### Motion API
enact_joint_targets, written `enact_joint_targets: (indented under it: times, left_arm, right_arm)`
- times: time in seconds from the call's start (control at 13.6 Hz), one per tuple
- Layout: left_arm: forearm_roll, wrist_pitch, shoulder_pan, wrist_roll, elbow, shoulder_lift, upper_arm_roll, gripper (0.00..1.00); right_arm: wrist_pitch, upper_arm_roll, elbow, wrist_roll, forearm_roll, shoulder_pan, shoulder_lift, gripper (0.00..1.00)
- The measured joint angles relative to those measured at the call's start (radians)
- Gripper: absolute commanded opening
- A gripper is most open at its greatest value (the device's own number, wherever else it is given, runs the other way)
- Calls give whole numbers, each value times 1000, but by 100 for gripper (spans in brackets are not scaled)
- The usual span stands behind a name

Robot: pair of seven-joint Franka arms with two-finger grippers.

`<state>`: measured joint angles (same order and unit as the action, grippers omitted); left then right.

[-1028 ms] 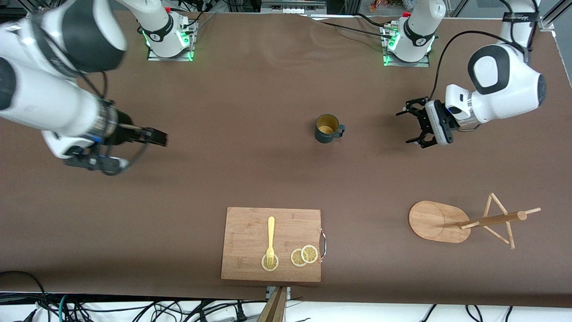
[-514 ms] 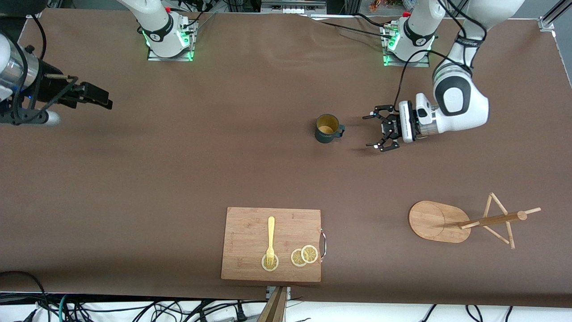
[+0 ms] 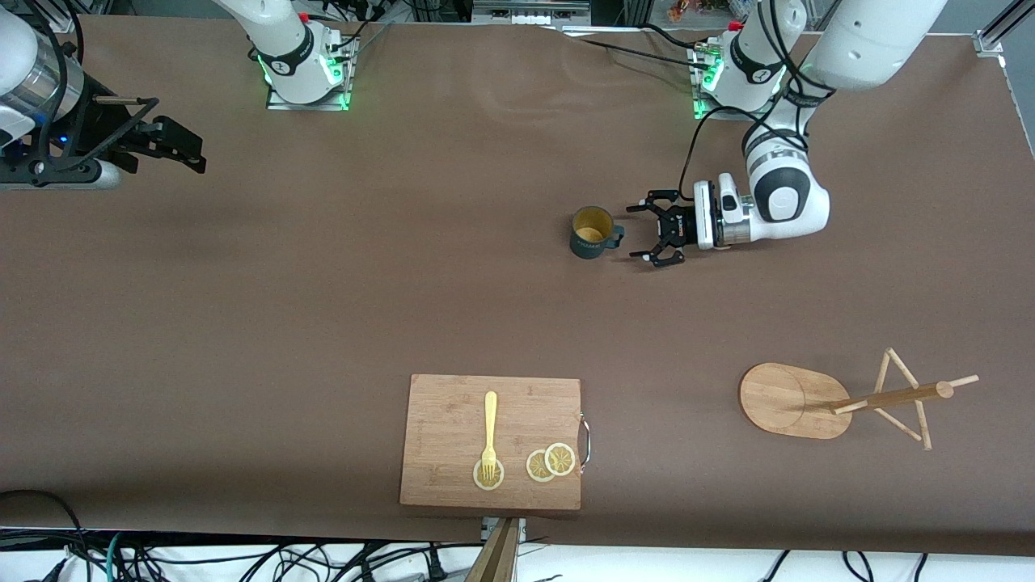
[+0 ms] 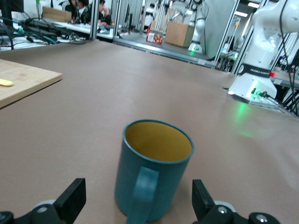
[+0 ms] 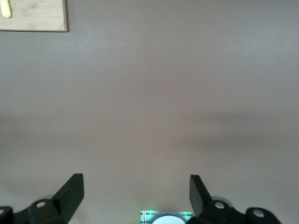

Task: Pass cup and hang on rack
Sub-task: 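Withdraw the right gripper while the left gripper grasps the mug handle, then lift the teal mug with the left gripper toward the wooden rack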

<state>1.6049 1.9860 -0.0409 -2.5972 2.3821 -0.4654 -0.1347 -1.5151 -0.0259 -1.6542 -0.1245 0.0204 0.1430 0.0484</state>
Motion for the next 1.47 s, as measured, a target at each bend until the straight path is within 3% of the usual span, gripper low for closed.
enact_joint_targets:
  times: [0.15, 0.44, 0.59, 1.17, 1.47]
  left_arm:
    - [14, -31, 0, -50, -4, -47, -1, 60]
    - [46, -79, 0, -128, -22, -110, -4, 21]
    - [46, -83, 2, -130, -48, -129, -4, 8]
    - [80, -277, 71, -54, -86, -173, -1, 0]
    - [-65, -306, 197, 16, -97, -97, 4, 0]
  right_arm:
    - [-23, 0, -4, 5, -8, -2, -3, 100]
    - [-41, 0, -8, 18, -10, -4, -5, 100]
    - [-44, 1, -6, 20, -11, -4, -7, 100]
    - [-49, 10, 13, 20, -11, -7, -13, 100]
    - [-49, 11, 13, 20, -11, -7, -14, 100]
